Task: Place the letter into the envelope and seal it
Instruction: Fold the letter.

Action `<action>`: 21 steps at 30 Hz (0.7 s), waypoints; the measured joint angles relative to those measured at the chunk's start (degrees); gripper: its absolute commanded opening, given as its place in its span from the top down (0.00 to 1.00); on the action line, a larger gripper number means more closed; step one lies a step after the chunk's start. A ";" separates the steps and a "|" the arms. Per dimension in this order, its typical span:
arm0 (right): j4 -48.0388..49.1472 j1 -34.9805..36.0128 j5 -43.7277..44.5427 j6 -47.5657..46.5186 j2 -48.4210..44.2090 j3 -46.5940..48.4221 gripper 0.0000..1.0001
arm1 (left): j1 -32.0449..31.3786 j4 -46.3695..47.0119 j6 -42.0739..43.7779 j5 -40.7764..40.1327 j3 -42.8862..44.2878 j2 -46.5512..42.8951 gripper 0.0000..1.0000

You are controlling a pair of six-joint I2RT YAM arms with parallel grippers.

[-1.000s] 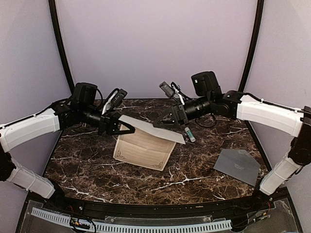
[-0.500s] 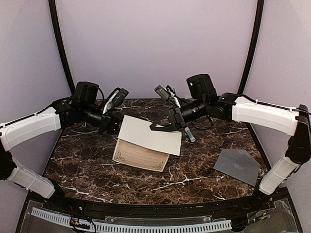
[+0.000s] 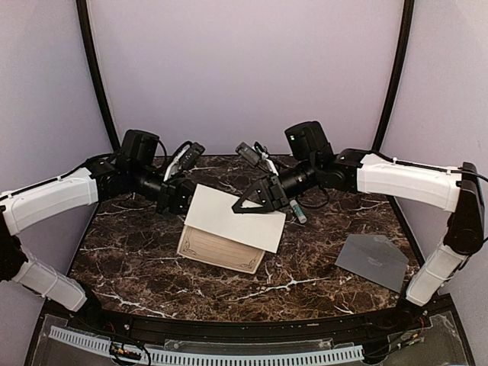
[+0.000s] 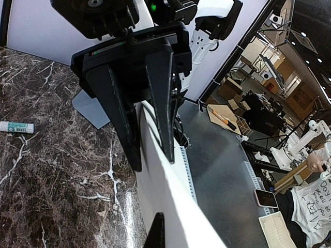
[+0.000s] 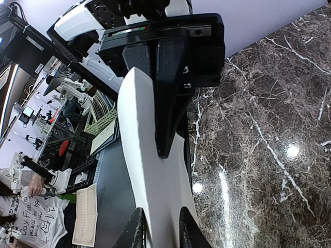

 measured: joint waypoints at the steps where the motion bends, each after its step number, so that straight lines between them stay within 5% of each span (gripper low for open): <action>1: 0.07 0.00 -0.26 0.00 0.00 0.00 0.81 | 0.00 -0.22 0.07 0.11 0.07 0.07 1.00; 9: 0.20 0.02 -2.01 0.15 0.04 0.20 1.00 | -0.61 -1.88 1.40 1.09 0.90 0.94 1.00; 15: 0.00 0.02 -2.16 0.00 0.07 0.35 1.00 | -0.81 -2.54 1.86 1.25 1.03 1.16 1.00; 18: 0.11 0.02 -1.90 0.02 0.07 0.37 1.00 | -0.81 -3.74 2.32 0.76 2.08 1.57 0.69; 21: 0.26 0.02 -0.74 0.02 0.04 0.37 1.00 | -0.87 -4.52 2.86 -0.79 2.75 1.75 0.51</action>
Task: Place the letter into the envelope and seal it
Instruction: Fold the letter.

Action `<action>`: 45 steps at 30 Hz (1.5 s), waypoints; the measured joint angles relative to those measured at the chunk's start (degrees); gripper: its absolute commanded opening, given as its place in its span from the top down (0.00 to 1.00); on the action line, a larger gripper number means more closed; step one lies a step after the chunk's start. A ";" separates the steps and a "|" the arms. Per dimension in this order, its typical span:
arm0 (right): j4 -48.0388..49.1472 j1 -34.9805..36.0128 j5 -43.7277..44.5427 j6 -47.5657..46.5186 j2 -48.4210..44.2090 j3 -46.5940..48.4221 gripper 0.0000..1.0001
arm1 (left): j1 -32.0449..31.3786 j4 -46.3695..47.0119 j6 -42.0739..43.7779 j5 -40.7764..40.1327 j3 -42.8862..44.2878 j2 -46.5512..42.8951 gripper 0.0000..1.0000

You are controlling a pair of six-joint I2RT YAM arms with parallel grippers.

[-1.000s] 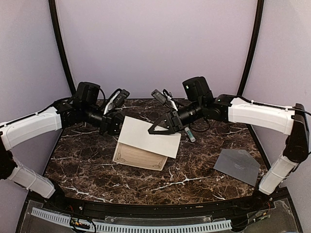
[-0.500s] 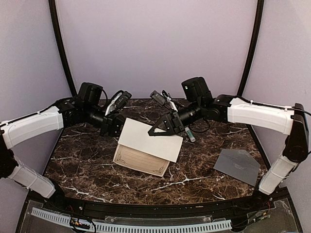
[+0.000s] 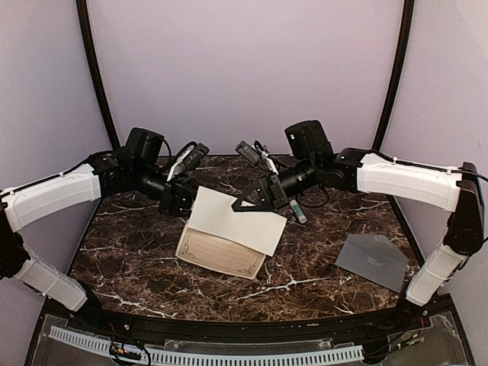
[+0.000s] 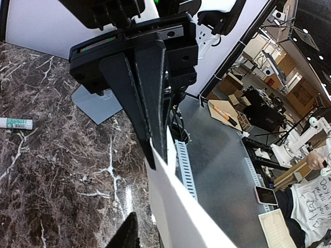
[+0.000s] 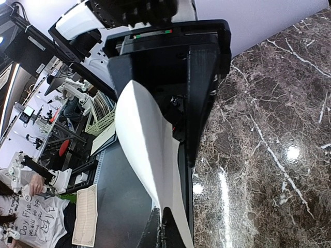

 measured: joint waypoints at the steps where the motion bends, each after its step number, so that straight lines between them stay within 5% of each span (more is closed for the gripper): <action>1: 0.02 0.00 0.59 0.00 -0.09 -0.02 1.00 | 0.00 -0.24 0.35 -0.63 0.07 0.00 0.44; 5: 0.15 -0.09 3.50 -0.04 -1.68 -0.63 1.00 | 0.09 -1.18 0.68 -4.57 0.20 -0.17 0.32; 14: 5.86 -2.89 11.76 1.86 -11.93 -8.28 1.00 | 7.96 -0.28 -0.07 -10.71 -0.83 -8.46 0.23; 22: 16.11 -3.15 21.05 3.69 -15.30 -10.32 1.00 | 10.34 20.76 -12.63 -13.99 -12.52 -19.56 0.17; 30: 28.26 -3.02 27.76 4.81 -18.14 -12.33 1.00 | 9.92 39.67 -26.91 -16.33 -20.44 -17.29 0.10; 45: 40.68 -0.87 28.33 7.39 -14.73 -12.94 1.00 | 2.45 63.63 -39.95 -18.36 -22.05 -9.35 0.09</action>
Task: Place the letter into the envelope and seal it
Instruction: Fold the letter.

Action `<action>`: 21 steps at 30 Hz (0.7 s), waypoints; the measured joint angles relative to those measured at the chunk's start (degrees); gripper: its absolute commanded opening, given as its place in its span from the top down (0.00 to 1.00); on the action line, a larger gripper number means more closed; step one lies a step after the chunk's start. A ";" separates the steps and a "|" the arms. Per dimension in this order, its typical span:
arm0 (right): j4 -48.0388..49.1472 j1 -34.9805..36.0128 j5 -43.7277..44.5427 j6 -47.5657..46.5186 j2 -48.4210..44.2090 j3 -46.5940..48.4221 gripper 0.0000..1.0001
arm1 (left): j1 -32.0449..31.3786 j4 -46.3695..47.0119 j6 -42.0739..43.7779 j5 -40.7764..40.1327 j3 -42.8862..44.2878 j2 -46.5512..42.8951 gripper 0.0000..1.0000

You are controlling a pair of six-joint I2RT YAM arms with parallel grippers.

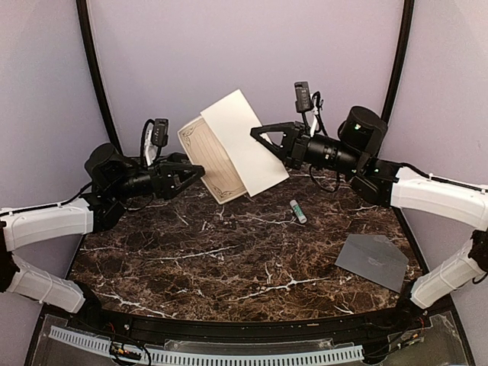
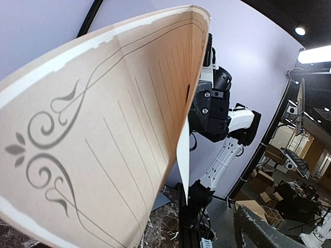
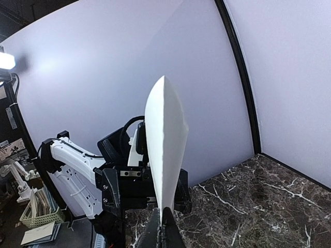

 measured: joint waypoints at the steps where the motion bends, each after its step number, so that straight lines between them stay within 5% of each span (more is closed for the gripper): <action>1: 0.02 0.07 -0.13 0.11 0.28 0.00 1.00 | -0.22 1.07 -0.68 -0.04 0.00 0.83 0.09; 9: 0.96 0.48 -0.20 0.39 0.90 0.00 1.00 | -1.25 8.15 -4.28 -1.38 0.02 5.16 0.22; 21: 1.14 0.68 1.27 -0.13 0.90 0.00 1.00 | -2.45 12.02 -7.80 -4.50 0.20 7.76 0.59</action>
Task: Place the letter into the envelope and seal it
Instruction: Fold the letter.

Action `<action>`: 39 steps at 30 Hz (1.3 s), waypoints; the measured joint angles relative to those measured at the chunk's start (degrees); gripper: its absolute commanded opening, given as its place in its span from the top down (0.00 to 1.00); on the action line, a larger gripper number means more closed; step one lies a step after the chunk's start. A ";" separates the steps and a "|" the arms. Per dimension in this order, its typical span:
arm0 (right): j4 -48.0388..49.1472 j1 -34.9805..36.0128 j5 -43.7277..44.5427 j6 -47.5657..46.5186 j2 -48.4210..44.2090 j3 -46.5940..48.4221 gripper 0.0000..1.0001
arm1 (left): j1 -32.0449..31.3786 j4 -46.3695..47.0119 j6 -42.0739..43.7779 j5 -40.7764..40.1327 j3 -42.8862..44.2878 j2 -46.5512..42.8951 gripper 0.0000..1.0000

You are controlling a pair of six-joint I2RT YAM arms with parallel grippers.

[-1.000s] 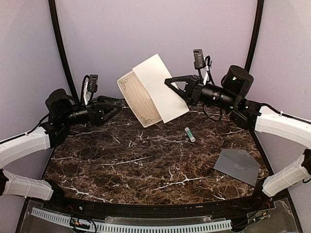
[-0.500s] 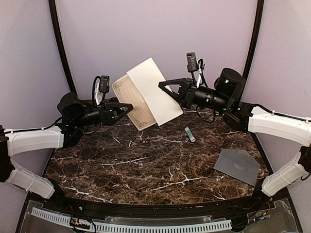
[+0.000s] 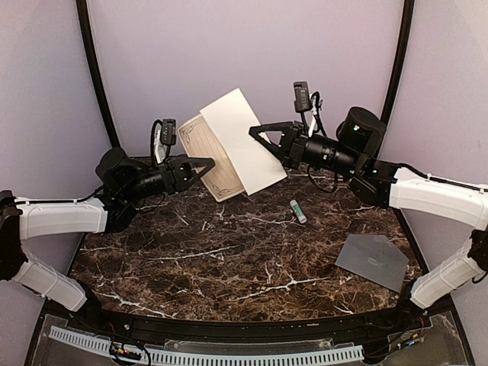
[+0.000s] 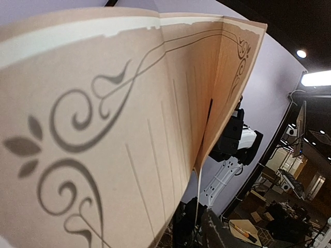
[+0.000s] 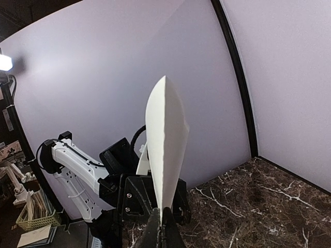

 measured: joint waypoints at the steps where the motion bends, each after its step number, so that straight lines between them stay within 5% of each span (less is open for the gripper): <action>1: -0.11 0.02 0.33 -0.20 0.00 0.00 1.00 | -0.02 -0.35 0.15 -0.48 0.09 0.00 0.61; 8: -3.21 0.63 3.34 -2.54 0.00 0.13 1.00 | -0.28 -4.31 0.55 -4.26 0.37 0.00 0.77; 15: -6.36 1.95 6.45 -4.87 0.68 1.79 1.00 | -1.14 -10.88 1.68 -8.52 3.04 0.02 0.80; 22: -8.72 3.15 12.76 -6.34 0.90 1.86 1.00 | -1.90 -15.19 3.02 -10.97 3.89 0.02 0.64; 29: -9.77 3.45 24.02 -6.23 0.26 1.11 1.00 | -1.92 -12.70 4.09 -9.97 0.61 -2.25 0.37; 39: -8.74 3.43 27.41 -5.33 -3.58 -2.51 1.00 | 2.51 -16.24 7.48 -10.67 -3.72 -12.55 0.29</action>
